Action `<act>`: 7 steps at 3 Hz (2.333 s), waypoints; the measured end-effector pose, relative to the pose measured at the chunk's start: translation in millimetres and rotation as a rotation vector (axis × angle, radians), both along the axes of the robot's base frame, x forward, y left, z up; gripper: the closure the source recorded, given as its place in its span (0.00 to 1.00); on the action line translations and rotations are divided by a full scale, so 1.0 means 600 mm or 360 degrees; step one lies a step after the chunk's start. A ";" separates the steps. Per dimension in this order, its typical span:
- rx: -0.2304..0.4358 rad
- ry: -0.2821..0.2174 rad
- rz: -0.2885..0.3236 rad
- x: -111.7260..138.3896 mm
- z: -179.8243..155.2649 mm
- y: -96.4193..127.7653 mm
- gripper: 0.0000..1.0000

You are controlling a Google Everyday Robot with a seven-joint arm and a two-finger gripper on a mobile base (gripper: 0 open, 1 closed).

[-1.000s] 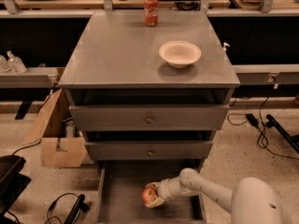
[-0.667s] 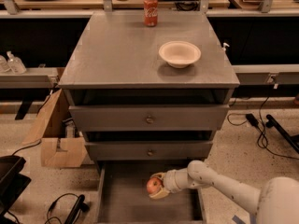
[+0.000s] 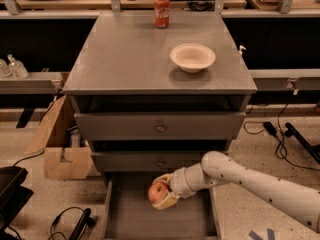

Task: Pick apple from bottom drawer and place on counter

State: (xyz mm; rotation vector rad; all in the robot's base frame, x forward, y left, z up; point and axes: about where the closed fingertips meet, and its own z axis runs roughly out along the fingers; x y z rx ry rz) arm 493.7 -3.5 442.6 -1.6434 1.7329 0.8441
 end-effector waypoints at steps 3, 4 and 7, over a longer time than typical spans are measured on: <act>0.0079 -0.0216 -0.0251 0.101 0.423 -0.047 1.00; 0.0171 -0.0286 -0.0373 0.138 0.522 -0.055 1.00; 0.0188 -0.0375 -0.0403 0.154 0.669 -0.026 1.00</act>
Offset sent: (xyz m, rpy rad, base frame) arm 0.0712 -0.0375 0.2940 0.0214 -0.1637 -0.1764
